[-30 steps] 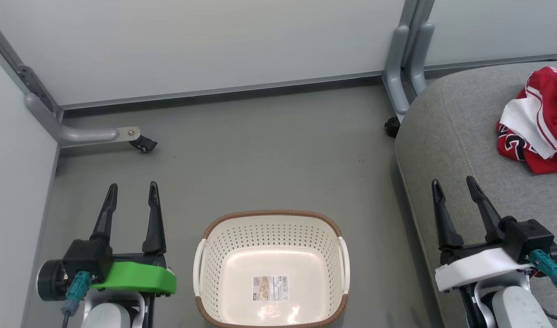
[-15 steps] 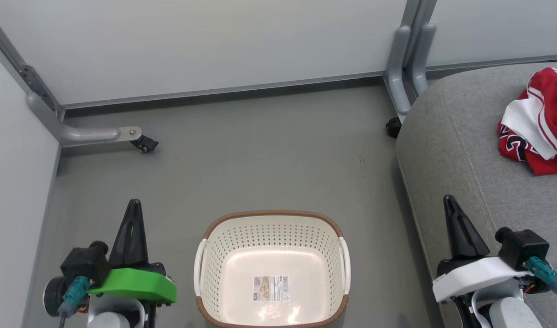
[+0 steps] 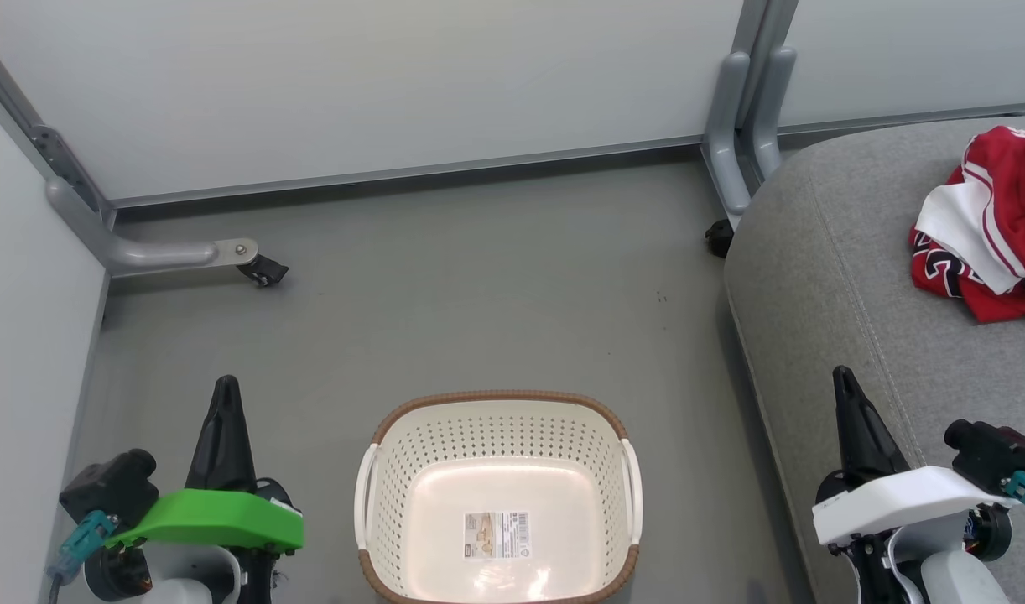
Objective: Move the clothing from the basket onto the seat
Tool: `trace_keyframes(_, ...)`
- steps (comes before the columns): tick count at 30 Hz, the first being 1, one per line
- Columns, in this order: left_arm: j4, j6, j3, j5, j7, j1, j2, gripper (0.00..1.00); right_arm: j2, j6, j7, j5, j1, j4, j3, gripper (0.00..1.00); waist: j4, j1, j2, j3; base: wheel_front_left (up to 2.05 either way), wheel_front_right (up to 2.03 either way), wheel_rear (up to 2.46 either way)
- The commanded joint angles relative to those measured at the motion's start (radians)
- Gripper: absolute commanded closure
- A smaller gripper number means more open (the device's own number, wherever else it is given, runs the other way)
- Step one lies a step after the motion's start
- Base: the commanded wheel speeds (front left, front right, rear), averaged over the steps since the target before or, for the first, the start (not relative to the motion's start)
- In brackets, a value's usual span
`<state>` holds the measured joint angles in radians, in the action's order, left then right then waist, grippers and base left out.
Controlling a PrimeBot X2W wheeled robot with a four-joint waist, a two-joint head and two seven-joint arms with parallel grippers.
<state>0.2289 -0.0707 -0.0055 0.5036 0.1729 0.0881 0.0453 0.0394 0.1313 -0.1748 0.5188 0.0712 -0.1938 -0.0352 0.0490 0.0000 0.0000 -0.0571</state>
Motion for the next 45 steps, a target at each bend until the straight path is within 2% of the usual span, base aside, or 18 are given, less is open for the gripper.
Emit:
trace_keyframes(1,-0.013,-0.007,0.007,0.043,-0.009,0.011,0.003,1.00,0.007,0.000,0.010,0.044,0.018,0.010,-0.006,1.00,-0.001,0.0000,0.0000,0.001,0.00,0.00,0.00)
trace_keyframes(22,-0.006,-0.023,0.040,0.347,-0.088,0.016,0.004,1.00,0.010,0.000,0.088,0.345,0.027,-0.006,-0.026,1.00,-0.010,0.0000,0.0000,0.011,0.00,0.00,0.00)
trace_keyframes(45,0.002,-0.036,0.068,0.612,-0.158,0.021,0.005,1.00,0.012,0.000,0.158,0.605,0.033,-0.021,-0.044,1.00,-0.021,0.0000,0.0000,0.023,0.00,0.00,0.00)
